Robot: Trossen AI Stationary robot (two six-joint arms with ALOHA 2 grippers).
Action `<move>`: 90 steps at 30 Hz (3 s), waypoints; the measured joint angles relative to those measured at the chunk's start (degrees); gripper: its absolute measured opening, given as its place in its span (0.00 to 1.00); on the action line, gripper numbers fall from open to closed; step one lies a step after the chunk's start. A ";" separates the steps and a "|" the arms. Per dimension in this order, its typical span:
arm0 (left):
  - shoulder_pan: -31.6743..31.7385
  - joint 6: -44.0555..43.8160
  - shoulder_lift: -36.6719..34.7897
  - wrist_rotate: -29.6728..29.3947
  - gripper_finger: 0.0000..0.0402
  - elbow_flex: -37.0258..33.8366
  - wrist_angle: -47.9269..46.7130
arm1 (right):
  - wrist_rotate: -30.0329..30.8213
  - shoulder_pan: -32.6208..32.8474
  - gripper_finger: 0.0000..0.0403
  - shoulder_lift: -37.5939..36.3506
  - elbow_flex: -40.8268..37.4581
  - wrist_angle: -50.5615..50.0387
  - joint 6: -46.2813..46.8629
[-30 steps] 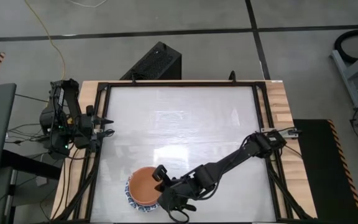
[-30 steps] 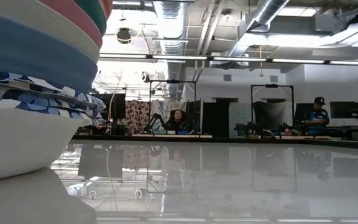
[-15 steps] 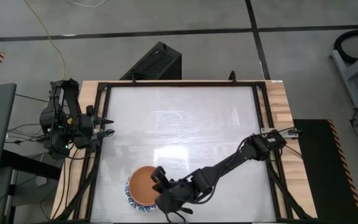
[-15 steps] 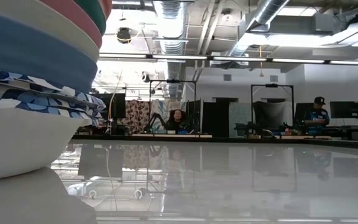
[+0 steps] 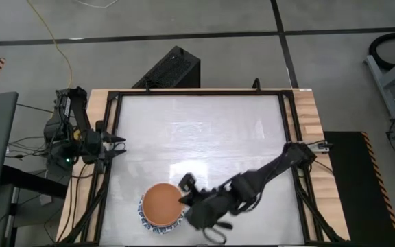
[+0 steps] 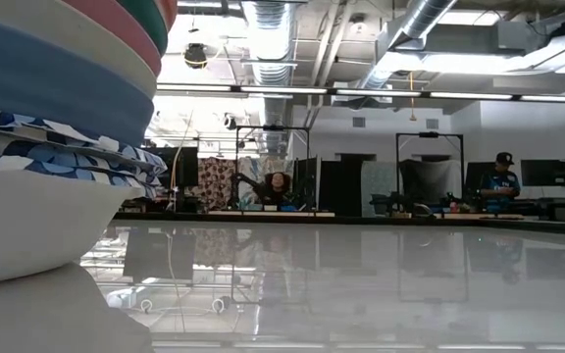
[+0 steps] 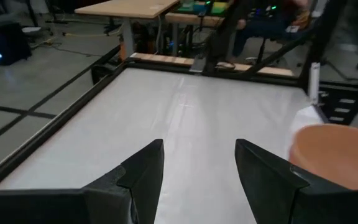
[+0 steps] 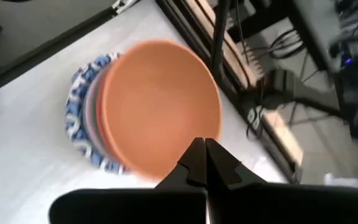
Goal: Nest bowls inside each other
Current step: Return to Home Position
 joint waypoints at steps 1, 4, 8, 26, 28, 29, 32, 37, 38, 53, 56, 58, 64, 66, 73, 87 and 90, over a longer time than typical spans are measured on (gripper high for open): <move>-0.01 2.47 0.00 -0.13 0.47 0.11 2.53 | -1.08 -0.40 0.02 -1.34 0.00 -1.98 1.08; -0.01 9.47 0.02 -0.28 0.47 1.28 9.52 | -4.86 -2.29 0.02 -6.22 0.00 -8.54 3.96; -0.01 20.10 0.02 -0.65 0.47 4.02 16.88 | -7.56 -6.24 0.02 -13.60 0.00 -17.33 8.13; -0.01 59.22 -0.09 31.07 0.47 13.91 36.41 | -24.17 -19.61 0.02 -47.34 -33.40 -6.02 16.31; -0.01 61.92 -0.09 36.63 0.47 13.91 38.91 | -24.09 -20.28 0.02 -53.83 -44.33 3.24 17.08; -0.01 63.16 -0.09 38.61 0.47 13.91 40.18 | -23.97 -20.63 0.02 -56.79 -49.13 7.88 17.64; -0.01 65.99 -0.09 41.67 0.47 13.91 43.02 | -23.88 -21.25 0.02 -64.85 -62.05 18.73 19.55; -0.01 67.10 -0.11 42.74 0.47 13.89 41.37 | -23.43 -21.24 0.02 -77.29 -75.68 29.84 24.12; 0.00 67.39 -0.11 42.52 0.47 13.89 40.77 | -23.34 -21.24 0.02 -79.62 -77.71 31.32 24.64; 0.01 64.92 -19.81 34.94 0.42 6.60 40.00 | -21.37 -21.24 0.02 -101.25 -91.47 34.18 31.42; 0.01 63.33 -26.22 35.62 0.39 2.99 40.64 | -21.37 -21.24 0.02 -103.09 -92.68 34.44 32.15; 0.01 61.88 -29.91 35.59 0.37 0.67 41.31 | -21.38 -21.24 0.02 -103.86 -93.41 34.35 32.16; 0.34 49.73 -27.97 30.83 0.33 0.20 34.79 | -21.38 -21.24 0.03 -104.98 -94.93 32.56 32.44; 0.39 43.84 -28.13 29.93 0.32 -1.42 31.84 | -21.37 -21.22 0.05 -104.87 -95.86 31.87 33.78; 1.07 42.13 -28.81 30.51 0.32 -14.25 42.80 | -20.45 -21.22 0.06 -104.87 -102.96 35.61 36.07; 1.05 42.92 -29.07 38.37 0.32 -37.10 69.75 | -20.71 -21.09 0.06 -104.88 -107.82 41.67 37.13; 1.04 42.24 -29.09 38.03 0.32 -39.07 70.20 | -20.73 -21.07 0.06 -104.86 -107.82 41.54 37.55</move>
